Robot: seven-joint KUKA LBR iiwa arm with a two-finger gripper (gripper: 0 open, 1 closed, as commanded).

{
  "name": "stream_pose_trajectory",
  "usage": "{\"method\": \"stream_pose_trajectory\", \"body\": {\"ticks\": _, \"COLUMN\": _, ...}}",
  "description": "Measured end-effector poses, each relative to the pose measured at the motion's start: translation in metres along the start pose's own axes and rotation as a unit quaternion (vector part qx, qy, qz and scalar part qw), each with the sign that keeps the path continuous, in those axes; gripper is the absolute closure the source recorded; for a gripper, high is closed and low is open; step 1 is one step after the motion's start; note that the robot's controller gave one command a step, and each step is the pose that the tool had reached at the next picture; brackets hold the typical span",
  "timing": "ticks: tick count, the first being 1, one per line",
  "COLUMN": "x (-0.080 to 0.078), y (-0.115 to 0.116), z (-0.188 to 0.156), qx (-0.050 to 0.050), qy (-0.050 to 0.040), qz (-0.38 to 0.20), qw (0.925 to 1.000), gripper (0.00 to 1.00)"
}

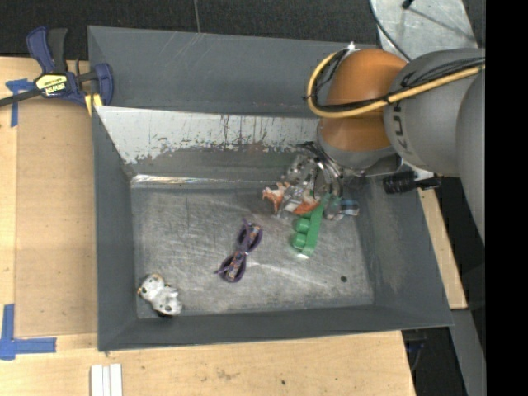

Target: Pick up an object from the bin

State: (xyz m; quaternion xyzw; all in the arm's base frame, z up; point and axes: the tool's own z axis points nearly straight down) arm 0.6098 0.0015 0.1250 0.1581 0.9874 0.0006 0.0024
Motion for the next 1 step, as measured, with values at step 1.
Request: {"method": "stream_pose_trajectory", "body": {"ticks": 1, "x": 0.0018, "y": -0.0008, "z": -0.0138, "qx": 0.001, "qy": 0.0038, "qz": 0.0, "qw": 1.0, "gripper": 1.0}}
